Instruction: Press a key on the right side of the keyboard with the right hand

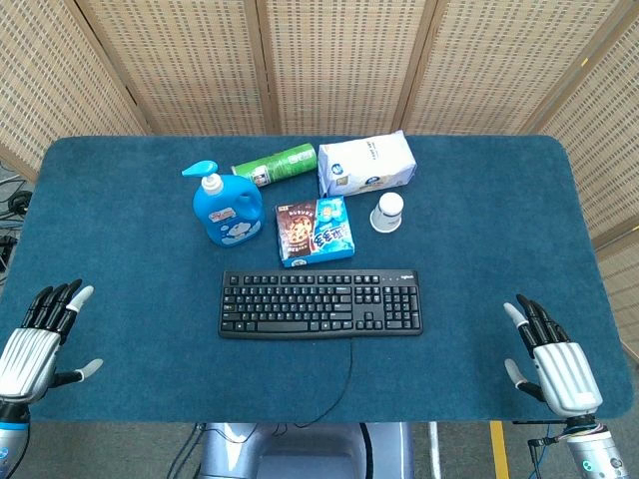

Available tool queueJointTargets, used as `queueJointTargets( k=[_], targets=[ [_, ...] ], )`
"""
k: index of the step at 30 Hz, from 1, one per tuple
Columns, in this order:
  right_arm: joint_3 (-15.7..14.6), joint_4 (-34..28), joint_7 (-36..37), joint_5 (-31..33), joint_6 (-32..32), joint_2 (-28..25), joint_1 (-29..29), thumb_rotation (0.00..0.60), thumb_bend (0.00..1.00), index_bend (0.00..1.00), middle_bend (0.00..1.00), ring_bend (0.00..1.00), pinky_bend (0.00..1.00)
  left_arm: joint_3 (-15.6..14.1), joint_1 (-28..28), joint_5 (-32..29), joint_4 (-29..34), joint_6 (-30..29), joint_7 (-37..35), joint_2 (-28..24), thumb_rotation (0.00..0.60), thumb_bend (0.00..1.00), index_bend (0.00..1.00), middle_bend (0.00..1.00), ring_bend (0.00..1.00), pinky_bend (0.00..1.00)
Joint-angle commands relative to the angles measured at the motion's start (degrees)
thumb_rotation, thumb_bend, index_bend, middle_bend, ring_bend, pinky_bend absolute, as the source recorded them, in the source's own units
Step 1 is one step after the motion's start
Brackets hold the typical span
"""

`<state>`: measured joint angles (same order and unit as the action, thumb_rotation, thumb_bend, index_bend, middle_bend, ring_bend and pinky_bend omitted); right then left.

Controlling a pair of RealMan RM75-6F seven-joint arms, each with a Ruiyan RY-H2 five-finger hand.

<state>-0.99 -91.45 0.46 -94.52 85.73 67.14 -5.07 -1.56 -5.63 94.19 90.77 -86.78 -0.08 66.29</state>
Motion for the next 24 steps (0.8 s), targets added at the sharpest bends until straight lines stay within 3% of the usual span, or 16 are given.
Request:
queueJointTargets(
  k=[1, 24],
  targets=[
    [0.0, -0.1, 0.0, 0.2, 0.0, 0.0, 0.1, 0.6, 0.41, 0.0, 0.0, 0.0, 0.21, 0.0, 0.0, -0.2, -0.1, 0.2, -0.2, -0.1, 0.6, 0.0, 0.0, 0.0, 0.0, 0.0],
    [0.2, -0.8, -0.5, 0.0, -0.8, -0.2, -0.5, 0.6, 0.41, 0.0, 0.0, 0.0, 0.21, 0.3, 0.1, -0.7, 0.4, -0.2, -0.6, -0.5, 0.6, 0.0, 0.0, 0.0, 0.0, 0.0]
  ],
)
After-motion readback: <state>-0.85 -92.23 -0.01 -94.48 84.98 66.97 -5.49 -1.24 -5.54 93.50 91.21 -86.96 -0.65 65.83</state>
